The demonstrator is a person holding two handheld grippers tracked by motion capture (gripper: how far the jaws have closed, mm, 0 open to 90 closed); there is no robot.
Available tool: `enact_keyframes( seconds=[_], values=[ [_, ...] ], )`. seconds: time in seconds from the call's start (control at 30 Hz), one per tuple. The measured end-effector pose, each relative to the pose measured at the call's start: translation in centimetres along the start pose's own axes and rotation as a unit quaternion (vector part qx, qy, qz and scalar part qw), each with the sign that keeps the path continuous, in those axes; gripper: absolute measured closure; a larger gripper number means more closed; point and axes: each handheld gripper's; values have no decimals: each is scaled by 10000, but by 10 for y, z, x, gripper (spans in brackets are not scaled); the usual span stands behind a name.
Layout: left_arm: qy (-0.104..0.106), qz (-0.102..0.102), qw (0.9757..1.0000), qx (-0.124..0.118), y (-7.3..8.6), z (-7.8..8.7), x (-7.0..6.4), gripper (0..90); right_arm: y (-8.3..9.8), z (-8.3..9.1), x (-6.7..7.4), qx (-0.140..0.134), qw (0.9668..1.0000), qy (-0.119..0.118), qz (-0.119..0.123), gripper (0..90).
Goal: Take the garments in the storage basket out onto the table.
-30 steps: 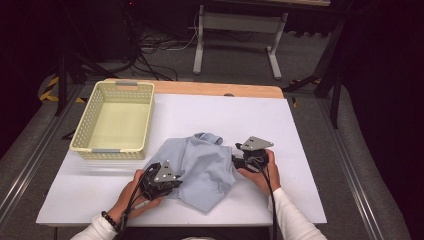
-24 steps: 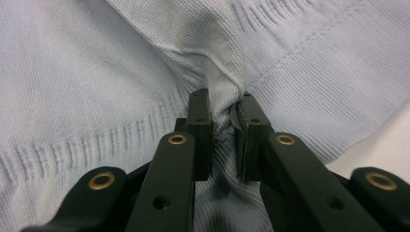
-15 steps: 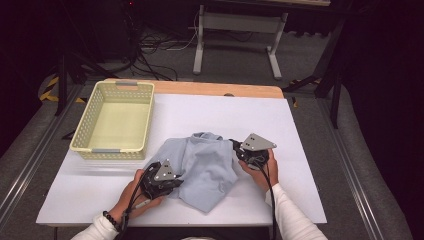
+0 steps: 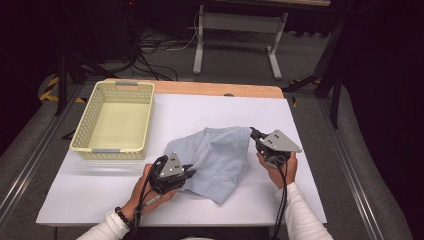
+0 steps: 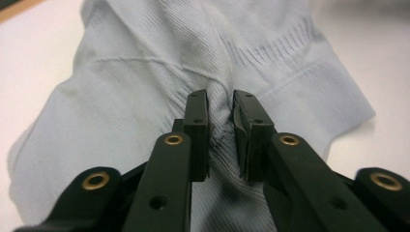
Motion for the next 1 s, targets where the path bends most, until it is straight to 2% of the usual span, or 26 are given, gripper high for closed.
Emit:
enact_keyframes(
  seconds=[0.17, 0.27, 0.33, 0.37, 0.47, 0.53, 0.57, 0.63, 0.67, 0.77, 0.8, 0.9, 1.0],
  values=[
    [-11, 18, 9999, -124, 0, 5, 0, 711, 3, 11, -7, 52, 9998, 175, -22, 888],
    [-66, 44, 9998, -176, 2, 12, 1, 673, 9, 14, -11, 125, 9997, 150, -123, 875],
    [-151, -41, 9997, -201, 5, 18, 2, 644, 13, 14, -12, 224, 9995, 160, -150, 860],
    [-213, -108, 9996, -175, 7, 20, 3, 642, 15, 15, -13, 262, 9994, 168, -177, 844],
    [-227, -84, 9996, -128, 14, 24, 6, 606, 19, 17, -15, 309, 9990, 223, -246, 802],
    [-284, -129, 9995, -83, 19, 26, 8, 582, 20, 18, -17, 350, 9984, 343, -294, 762],
    [-313, -113, 9994, -50, 22, 27, 8, 559, 21, 19, -18, 354, 9982, 357, -330, 737],
    [-377, -37, 9993, 20, 28, 29, 10, 443, 22, 21, -19, 390, 9968, 585, -391, 638],
    [-369, -25, 9993, 50, 31, 30, 11, 392, 22, 23, -20, 394, 9963, 601, -469, 599],
    [-482, -40, 9988, 116, 39, 33, 14, 345, 22, 28, -18, 396, 9956, 647, -558, 577],
    [-465, -21, 9988, 149, 41, 34, 15, 329, 22, 30, -17, 383, 9953, 621, -635, 571],
    [-612, -50, 9978, 257, 47, 34, 18, 305, 24, 35, -12, 349, 9946, 469, -859, 560],
    [-603, -89, 9976, 335, 50, 30, 20, 294, 29, 35, -2, 472, 9934, 225, -1022, 523]
  ],
)
Point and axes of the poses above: each handheld gripper's, and its own axes: z roughly backward along the jaws, y roughly out of its underside, x roughly to its left, and after that the axes turned 10 degrees about -y, right-handed
